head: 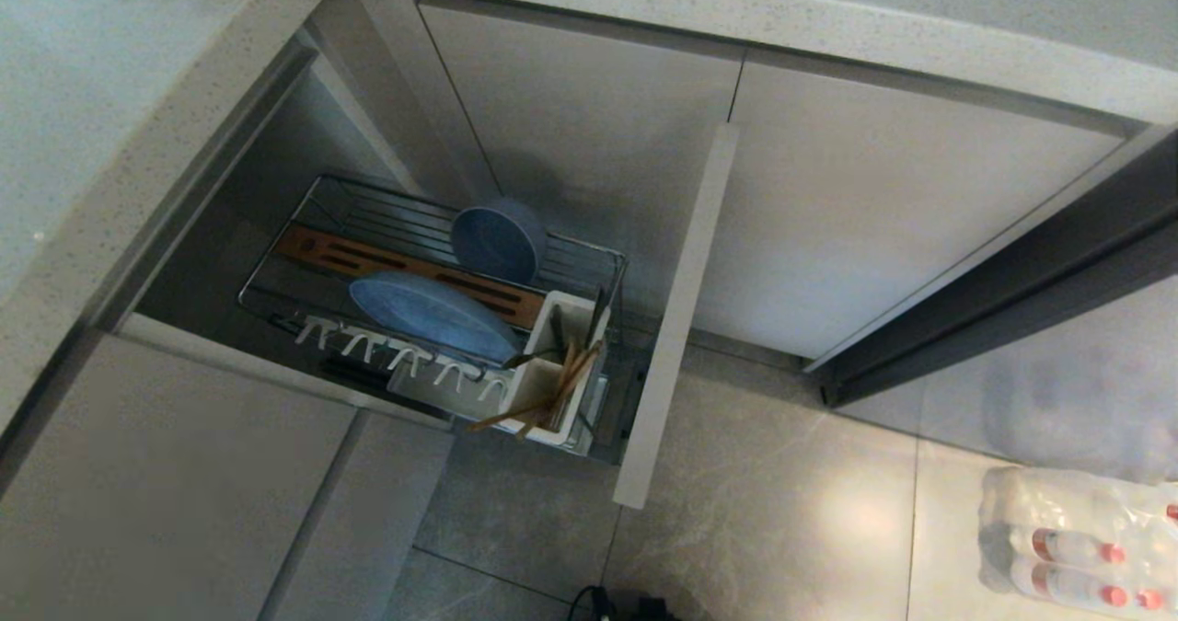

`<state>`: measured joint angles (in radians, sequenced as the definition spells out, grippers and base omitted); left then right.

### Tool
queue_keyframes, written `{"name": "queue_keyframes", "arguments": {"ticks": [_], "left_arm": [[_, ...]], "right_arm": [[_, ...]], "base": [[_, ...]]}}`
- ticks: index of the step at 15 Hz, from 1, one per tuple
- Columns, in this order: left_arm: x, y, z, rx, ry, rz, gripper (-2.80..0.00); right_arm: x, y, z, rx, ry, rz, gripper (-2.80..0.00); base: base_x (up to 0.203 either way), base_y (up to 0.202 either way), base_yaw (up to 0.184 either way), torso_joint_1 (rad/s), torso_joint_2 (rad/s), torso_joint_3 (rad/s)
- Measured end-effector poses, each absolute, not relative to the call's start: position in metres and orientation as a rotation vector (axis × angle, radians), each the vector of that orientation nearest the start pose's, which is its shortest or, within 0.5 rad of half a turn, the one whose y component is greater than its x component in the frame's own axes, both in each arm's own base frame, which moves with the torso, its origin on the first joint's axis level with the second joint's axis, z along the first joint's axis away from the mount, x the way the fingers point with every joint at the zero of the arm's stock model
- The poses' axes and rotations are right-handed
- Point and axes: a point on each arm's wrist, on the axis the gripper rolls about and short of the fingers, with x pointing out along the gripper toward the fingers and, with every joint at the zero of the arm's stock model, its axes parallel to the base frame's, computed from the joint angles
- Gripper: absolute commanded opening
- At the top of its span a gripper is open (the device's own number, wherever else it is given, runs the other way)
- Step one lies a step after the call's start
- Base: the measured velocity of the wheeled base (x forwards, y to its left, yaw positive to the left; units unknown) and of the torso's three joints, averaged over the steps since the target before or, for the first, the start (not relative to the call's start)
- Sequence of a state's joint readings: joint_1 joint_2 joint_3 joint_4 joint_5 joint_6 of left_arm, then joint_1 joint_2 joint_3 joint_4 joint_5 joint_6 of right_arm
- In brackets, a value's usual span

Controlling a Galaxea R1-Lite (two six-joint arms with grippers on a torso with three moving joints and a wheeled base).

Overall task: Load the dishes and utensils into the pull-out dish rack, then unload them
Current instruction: Take the plate out of the cupboard

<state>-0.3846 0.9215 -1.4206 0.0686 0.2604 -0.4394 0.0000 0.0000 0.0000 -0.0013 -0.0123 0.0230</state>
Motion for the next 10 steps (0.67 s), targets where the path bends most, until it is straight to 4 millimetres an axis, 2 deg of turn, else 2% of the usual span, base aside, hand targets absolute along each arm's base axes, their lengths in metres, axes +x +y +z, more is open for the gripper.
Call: {"name": "queue_keyframes", "arguments": {"ticks": [4, 10], "left_arm": [[-0.027, 0.007, 0.419, -0.379, -0.403, -0.191, -2.80], [-0.117, -0.004, 0.374, -0.249, -0.362, -0.136, -2.80]], "right_arm": [[-0.023, 0.000, 0.076, 0.023, -0.001, -0.012, -2.80], [-0.023, 0.000, 0.076, 0.023, -0.001, -0.012, -2.80]], "base": [[0.000, 0.000, 0.000, 0.000, 0.00, 0.000], [0.000, 0.000, 0.000, 0.000, 0.00, 0.000]]}}
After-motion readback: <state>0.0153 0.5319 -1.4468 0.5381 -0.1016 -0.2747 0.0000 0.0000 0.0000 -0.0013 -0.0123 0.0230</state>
